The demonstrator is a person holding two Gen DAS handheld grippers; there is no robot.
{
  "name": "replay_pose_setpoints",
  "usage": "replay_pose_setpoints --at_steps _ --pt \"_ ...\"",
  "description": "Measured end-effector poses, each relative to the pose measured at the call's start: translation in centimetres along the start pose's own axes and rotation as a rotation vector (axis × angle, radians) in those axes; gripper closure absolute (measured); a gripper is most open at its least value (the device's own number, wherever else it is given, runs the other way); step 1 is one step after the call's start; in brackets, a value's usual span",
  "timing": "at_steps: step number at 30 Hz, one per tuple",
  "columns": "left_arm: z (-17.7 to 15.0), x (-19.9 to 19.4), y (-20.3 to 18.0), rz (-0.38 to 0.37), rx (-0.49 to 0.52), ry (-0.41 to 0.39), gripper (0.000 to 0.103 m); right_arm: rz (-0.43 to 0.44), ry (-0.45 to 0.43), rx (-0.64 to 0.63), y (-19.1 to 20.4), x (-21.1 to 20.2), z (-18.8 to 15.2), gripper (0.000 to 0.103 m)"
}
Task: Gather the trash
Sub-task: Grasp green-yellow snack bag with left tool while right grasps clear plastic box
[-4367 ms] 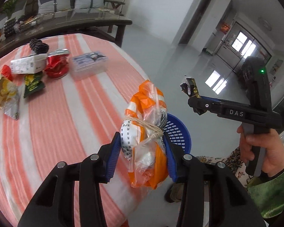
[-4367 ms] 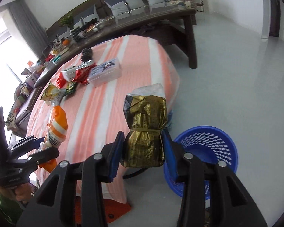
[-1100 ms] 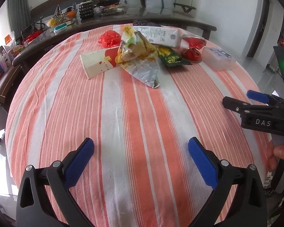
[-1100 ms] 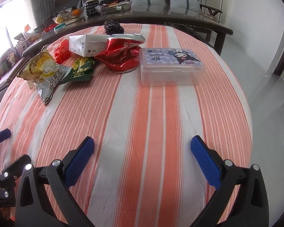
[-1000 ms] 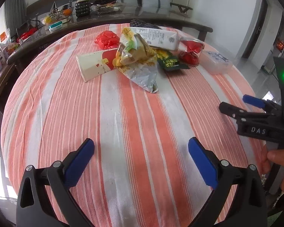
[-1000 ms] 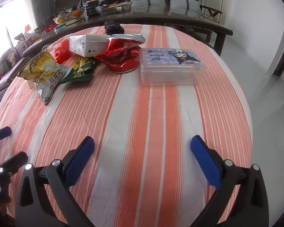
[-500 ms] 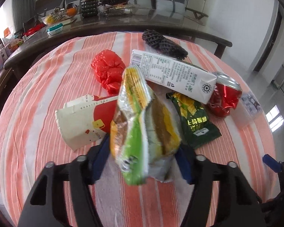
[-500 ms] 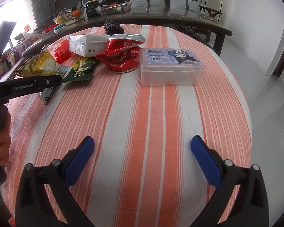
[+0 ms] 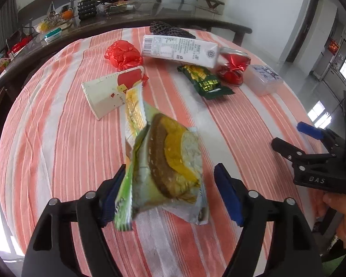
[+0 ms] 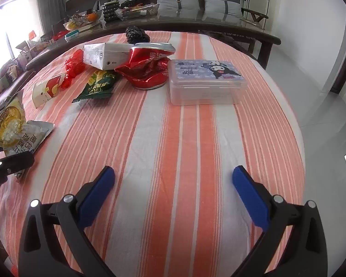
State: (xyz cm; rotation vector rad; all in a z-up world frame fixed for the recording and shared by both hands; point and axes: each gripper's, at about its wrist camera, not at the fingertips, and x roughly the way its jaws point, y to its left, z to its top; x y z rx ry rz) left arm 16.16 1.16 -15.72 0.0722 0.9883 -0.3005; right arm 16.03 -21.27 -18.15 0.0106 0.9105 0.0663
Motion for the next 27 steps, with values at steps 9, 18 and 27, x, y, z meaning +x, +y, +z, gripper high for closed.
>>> replay_pose_setpoints --at_steps 9,18,27 --pt "0.1 0.8 1.5 0.081 0.039 -0.041 0.015 0.024 -0.005 0.014 -0.3 0.0 -0.1 0.005" --pt "0.1 1.1 1.5 0.090 0.040 -0.035 0.007 0.056 -0.051 0.205 -5.4 -0.3 2.5 0.005" --pt "-0.1 1.0 1.4 0.080 0.039 -0.032 0.006 0.236 -0.038 0.218 -9.5 3.4 9.7 0.005"
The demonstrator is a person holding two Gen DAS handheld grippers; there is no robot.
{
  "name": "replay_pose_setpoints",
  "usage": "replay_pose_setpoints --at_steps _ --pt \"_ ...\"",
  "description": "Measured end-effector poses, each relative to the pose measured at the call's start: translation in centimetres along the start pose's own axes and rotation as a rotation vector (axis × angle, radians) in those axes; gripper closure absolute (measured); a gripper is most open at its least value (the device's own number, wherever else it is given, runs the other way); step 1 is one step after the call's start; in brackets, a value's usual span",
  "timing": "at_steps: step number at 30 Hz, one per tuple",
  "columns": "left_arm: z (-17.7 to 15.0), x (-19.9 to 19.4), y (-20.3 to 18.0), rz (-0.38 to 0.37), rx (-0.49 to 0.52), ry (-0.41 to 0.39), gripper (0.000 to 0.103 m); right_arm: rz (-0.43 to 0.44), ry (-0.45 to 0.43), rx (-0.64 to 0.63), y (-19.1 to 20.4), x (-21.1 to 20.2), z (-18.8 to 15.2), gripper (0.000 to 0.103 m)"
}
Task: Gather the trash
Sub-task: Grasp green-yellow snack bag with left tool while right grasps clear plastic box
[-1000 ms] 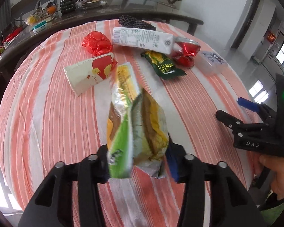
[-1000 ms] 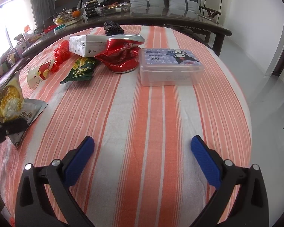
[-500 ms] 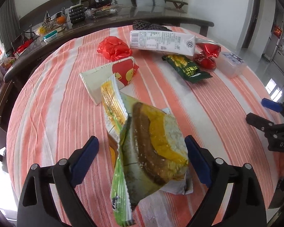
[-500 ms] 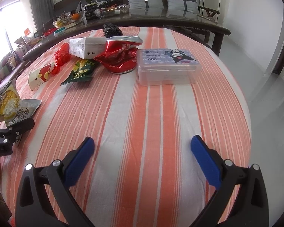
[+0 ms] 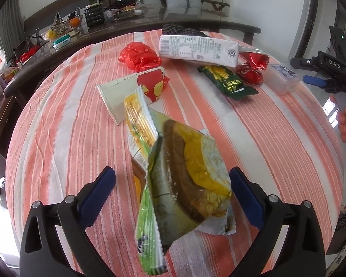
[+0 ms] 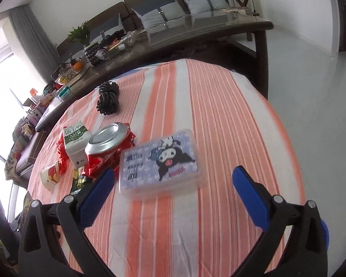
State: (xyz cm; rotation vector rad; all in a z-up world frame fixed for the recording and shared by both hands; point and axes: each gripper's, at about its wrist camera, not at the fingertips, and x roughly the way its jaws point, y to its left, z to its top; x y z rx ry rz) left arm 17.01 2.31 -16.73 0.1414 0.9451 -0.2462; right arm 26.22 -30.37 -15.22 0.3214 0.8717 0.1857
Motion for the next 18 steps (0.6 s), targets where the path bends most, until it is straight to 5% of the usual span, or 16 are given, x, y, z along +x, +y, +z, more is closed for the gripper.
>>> replay_pose_setpoints --at_steps 5,7,9,11,14,18 --pt "0.0 0.0 0.0 0.001 -0.001 0.000 0.006 0.240 0.121 -0.073 1.4 0.7 -1.3 0.005" --pt "0.0 0.0 0.0 0.001 -0.001 0.000 0.006 0.419 0.217 -0.159 3.2 -0.5 -3.5 0.005" --pt "0.0 0.0 0.0 0.001 -0.001 0.000 0.006 0.494 0.278 -0.321 5.3 -2.5 -5.7 0.005" --pt "0.0 0.0 0.0 0.001 -0.001 0.000 0.006 0.426 0.243 -0.449 6.4 -4.1 -6.6 0.005" --pt "0.0 0.0 0.0 0.001 -0.001 -0.001 0.006 0.097 0.189 -0.527 6.4 -2.8 -5.6 0.005" --pt "0.0 0.0 0.0 0.000 -0.001 -0.001 0.006 0.025 0.188 -0.496 6.5 0.3 -4.2 0.005"
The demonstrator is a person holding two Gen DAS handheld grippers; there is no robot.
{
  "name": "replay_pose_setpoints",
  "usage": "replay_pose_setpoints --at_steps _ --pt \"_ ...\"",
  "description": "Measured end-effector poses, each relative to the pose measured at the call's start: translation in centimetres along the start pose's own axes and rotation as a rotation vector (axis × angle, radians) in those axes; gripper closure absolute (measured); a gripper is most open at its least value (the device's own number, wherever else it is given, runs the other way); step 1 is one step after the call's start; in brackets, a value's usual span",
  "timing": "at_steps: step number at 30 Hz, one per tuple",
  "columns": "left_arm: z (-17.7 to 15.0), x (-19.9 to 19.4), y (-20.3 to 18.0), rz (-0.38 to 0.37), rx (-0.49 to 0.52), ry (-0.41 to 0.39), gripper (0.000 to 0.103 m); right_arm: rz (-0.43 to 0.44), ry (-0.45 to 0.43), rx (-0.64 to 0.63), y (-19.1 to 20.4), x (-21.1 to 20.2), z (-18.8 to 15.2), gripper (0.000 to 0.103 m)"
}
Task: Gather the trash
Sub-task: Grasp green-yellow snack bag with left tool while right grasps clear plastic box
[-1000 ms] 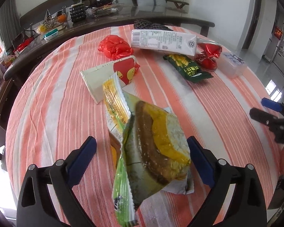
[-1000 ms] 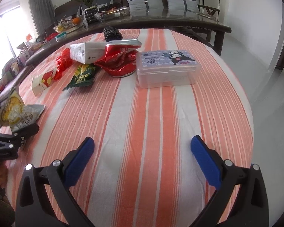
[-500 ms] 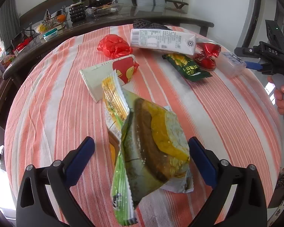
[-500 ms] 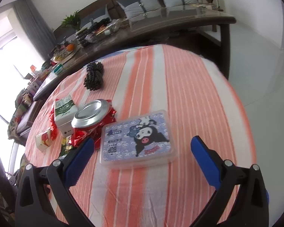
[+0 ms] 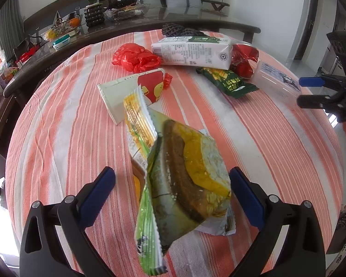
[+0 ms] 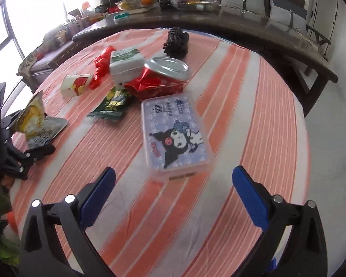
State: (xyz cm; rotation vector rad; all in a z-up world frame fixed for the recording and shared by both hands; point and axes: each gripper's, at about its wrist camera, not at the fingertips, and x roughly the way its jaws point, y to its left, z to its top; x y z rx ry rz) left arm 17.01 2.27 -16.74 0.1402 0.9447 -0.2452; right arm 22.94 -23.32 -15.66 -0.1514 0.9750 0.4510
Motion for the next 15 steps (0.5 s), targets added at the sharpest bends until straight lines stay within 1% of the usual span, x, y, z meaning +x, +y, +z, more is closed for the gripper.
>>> replay_pose_setpoints --at_steps 2,5,6,7,9,11,15 --pt "0.0 0.0 0.0 -0.001 0.000 0.000 0.006 -0.019 -0.008 0.044 0.0 1.0 0.8 0.005" --pt "0.1 0.1 0.1 -0.005 0.000 0.001 0.006 -0.010 -0.017 0.140 -0.5 1.9 1.2 0.005" --pt "0.1 0.1 0.1 -0.005 -0.001 0.001 0.006 -0.004 -0.016 0.167 -0.7 1.9 1.0 0.012" --pt "0.1 0.1 0.1 -0.005 0.000 0.001 0.006 -0.003 -0.012 0.187 -0.9 1.7 0.8 0.033" --pt "0.1 0.1 0.0 -0.004 0.000 0.001 0.006 -0.034 -0.019 0.207 -0.9 1.0 -0.1 0.034" --pt "0.1 0.1 0.0 -0.004 0.000 0.001 0.006 -0.039 -0.027 0.229 -0.6 0.0 -1.3 0.034" --pt "0.1 0.1 0.1 -0.005 -0.001 0.001 0.006 -0.055 -0.027 0.241 2.1 -1.4 -4.4 0.035"
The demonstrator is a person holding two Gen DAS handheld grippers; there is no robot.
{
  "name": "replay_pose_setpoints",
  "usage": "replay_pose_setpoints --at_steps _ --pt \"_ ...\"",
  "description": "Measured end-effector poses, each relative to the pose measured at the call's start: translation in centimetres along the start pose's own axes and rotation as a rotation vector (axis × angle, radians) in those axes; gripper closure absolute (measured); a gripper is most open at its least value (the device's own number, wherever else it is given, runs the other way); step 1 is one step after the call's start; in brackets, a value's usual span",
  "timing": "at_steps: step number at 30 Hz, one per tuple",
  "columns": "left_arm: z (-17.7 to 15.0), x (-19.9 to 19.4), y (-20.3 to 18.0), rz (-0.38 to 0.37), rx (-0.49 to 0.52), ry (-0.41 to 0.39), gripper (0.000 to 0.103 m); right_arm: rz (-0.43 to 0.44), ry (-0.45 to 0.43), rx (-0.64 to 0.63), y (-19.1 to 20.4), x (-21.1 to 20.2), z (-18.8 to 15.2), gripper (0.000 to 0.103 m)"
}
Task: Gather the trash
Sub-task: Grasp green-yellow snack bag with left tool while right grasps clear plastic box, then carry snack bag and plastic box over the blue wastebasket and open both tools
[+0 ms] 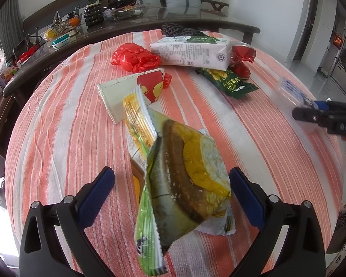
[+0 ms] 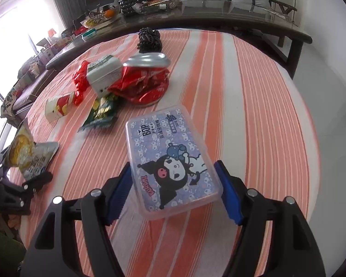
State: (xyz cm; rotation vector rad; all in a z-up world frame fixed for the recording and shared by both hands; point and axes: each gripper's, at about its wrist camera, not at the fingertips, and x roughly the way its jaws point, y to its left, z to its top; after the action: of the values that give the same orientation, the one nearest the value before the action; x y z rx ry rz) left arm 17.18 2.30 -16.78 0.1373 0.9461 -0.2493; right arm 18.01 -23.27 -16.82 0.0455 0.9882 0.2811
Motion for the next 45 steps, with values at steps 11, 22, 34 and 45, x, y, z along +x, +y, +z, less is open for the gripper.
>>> replay_pose_setpoints --at_steps 11,22,34,45 --pt "-0.2 -0.6 1.0 -0.066 -0.028 -0.025 0.006 0.031 -0.016 -0.061 5.1 -2.1 -4.4 0.034" --pt "-1.9 -3.5 2.9 -0.182 -0.086 -0.045 0.006 0.039 -0.035 0.167 1.1 -4.5 -2.8 0.012" --pt "0.0 -2.6 1.8 -0.067 -0.119 0.037 0.040 -0.070 0.117 0.282 2.8 0.9 3.9 0.021" --pt "0.5 -4.7 -1.9 -0.188 -0.081 -0.008 0.066 0.013 0.025 0.212 1.2 -4.1 1.3 0.041"
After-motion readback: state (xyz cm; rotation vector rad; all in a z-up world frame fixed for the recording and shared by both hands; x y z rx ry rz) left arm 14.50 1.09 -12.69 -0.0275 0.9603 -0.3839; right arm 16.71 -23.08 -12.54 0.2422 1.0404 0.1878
